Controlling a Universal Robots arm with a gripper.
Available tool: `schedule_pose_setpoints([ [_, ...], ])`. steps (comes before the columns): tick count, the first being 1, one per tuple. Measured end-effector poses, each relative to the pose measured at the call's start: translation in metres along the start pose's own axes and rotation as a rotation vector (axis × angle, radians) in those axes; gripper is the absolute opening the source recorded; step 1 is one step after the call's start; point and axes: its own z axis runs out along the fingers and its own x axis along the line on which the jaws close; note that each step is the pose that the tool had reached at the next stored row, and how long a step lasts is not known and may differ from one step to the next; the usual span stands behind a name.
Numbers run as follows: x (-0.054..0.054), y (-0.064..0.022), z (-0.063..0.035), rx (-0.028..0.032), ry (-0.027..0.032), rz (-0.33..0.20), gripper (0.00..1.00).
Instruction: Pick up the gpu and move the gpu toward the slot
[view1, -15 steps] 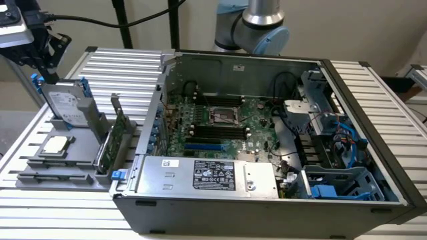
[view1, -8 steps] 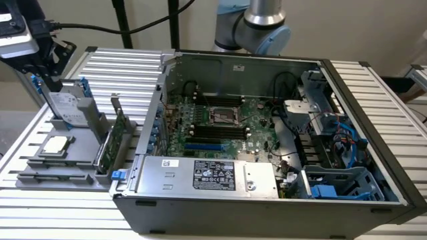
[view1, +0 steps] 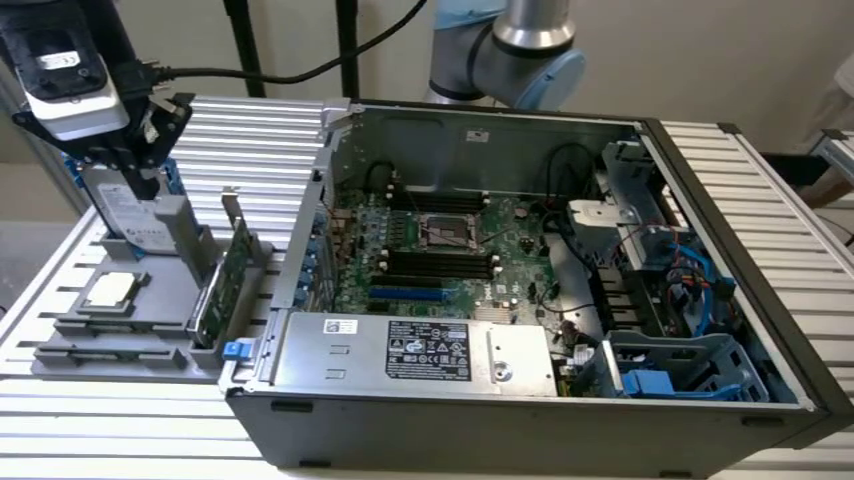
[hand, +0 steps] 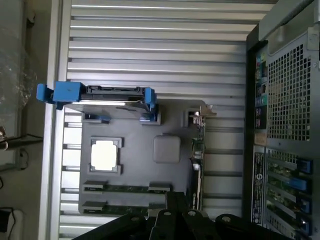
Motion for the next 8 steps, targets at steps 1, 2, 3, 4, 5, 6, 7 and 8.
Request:
schedule_pose_setpoints([
  [1,-0.004,-0.0009,0.0009,0.0001,0.0002,0.0,0.11],
  [2,-0.009,-0.0016,0.0019,0.0001,0.0001,0.0,0.11],
  [3,-0.014,-0.0023,0.0029,0.0001,0.0001,0.0,0.11],
  [4,-0.018,-0.0028,0.004,0.0001,0.0001,0.0,0.11],
  [5,-0.023,-0.0033,0.0054,0.0001,0.0002,0.0,0.11],
  [6,-0.027,-0.0037,0.0072,0.0002,0.0001,0.0,0.11],
  [7,-0.032,-0.004,0.0089,0.0001,0.0,0.0,0.11],
  [8,-0.035,-0.0043,0.0107,0.0004,0.0003,0.0,0.11],
])
